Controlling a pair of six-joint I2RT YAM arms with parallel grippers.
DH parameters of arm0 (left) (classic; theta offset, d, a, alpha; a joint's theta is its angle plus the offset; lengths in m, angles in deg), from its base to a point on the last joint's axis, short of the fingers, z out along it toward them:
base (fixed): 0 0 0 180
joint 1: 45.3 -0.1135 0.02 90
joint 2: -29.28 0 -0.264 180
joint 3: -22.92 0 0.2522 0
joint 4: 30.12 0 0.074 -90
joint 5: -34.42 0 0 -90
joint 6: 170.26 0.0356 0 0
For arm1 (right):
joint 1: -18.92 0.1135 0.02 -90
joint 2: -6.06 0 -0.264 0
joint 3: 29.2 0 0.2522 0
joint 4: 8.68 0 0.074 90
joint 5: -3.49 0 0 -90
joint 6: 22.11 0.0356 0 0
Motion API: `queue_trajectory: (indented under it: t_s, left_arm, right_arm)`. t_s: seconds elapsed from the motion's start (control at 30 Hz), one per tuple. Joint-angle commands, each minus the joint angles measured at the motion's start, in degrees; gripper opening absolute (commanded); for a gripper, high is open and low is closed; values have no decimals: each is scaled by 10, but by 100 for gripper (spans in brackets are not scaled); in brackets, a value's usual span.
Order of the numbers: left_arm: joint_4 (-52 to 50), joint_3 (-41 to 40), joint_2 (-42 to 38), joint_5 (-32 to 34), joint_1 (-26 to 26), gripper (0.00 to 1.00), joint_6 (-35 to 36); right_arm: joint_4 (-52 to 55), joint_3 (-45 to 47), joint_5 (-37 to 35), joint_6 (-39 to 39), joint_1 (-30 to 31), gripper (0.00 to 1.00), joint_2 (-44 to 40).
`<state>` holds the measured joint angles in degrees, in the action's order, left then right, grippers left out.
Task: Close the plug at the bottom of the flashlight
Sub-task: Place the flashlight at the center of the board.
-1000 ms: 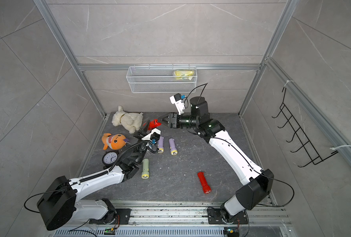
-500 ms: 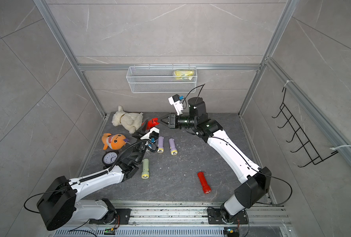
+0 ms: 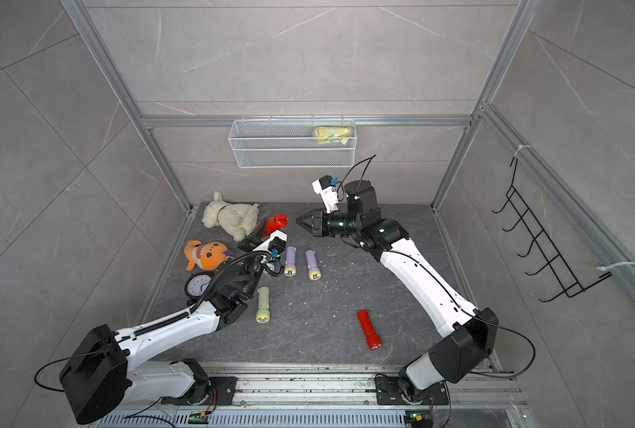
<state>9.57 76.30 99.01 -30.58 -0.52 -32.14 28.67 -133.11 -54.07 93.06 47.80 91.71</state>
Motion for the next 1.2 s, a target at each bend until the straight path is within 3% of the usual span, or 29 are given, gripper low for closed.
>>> queue_trajectory:
  t_s: [0.0,0.1,0.2,0.4,0.6,0.73,0.9,1.17]
  left_arm:
    - [-57,10,-69,34,2,0,-74]
    - [-168,25,-108,71,2,0,-158]
    - [-313,53,-143,81,2,0,-287]
    - [-604,102,-138,79,2,0,-638]
    - [-688,57,-92,12,22,0,-906]
    - [-722,75,-7,16,72,0,-986]
    - [-753,103,103,-43,91,0,-1061]
    - [-735,68,110,-64,95,0,-1123]
  right_arm:
    - [91,15,-153,-56,-11,14,-51]
    - [115,36,-232,-68,-14,16,-80]
    - [126,54,-244,-72,-15,18,-98]
    - [124,93,-234,-65,-14,15,-129]
    - [130,121,-220,-64,-15,15,-166]
    - [138,139,-210,-61,-15,15,-186]
    - [143,161,-201,-57,-15,14,-215]
    - [148,181,-199,-59,-15,14,-227]
